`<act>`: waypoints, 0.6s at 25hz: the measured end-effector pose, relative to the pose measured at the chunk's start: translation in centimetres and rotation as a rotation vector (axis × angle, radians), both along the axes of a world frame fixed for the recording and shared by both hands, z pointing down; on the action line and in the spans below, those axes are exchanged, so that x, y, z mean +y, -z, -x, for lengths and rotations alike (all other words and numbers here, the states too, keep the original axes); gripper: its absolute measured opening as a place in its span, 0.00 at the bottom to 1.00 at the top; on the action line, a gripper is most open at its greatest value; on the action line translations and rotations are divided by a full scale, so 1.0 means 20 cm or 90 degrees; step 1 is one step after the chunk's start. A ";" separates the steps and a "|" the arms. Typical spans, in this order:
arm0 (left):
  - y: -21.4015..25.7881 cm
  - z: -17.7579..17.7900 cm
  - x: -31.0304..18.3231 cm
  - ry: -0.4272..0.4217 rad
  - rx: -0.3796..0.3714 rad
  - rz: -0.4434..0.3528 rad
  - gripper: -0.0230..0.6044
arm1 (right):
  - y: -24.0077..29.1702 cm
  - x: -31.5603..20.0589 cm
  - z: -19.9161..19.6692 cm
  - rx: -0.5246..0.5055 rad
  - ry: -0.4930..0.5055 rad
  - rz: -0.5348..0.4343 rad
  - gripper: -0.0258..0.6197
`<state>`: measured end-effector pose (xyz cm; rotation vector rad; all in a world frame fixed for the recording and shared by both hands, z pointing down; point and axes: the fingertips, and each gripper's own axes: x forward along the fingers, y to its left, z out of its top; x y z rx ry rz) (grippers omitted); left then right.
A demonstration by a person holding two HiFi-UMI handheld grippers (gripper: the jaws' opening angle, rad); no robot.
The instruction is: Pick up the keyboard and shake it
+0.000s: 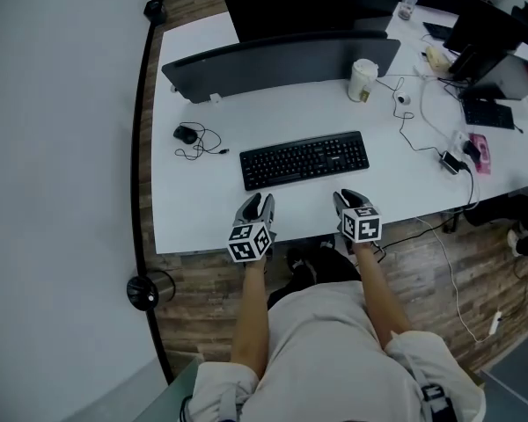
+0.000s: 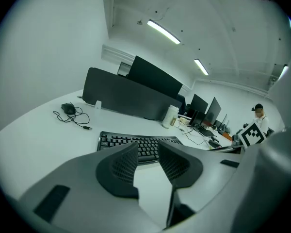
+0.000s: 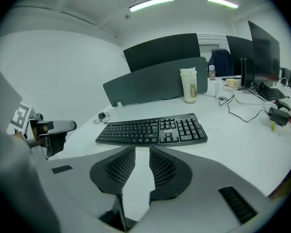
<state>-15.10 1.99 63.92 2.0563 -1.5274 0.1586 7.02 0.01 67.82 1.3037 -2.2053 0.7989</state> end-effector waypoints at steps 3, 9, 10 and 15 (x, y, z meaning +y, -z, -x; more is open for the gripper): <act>0.00 -0.01 0.07 -0.032 -0.033 -0.026 0.18 | 0.00 0.08 0.03 0.007 -0.005 -0.014 0.18; 0.03 -0.04 0.14 -0.078 -0.068 -0.057 0.07 | 0.03 0.17 0.01 0.006 -0.021 -0.044 0.13; 0.04 -0.05 0.14 -0.086 -0.075 -0.061 0.06 | 0.04 0.18 0.01 0.003 -0.024 -0.052 0.12; 0.02 -0.04 0.17 -0.099 -0.077 -0.071 0.06 | 0.03 0.22 0.03 -0.012 -0.035 -0.066 0.10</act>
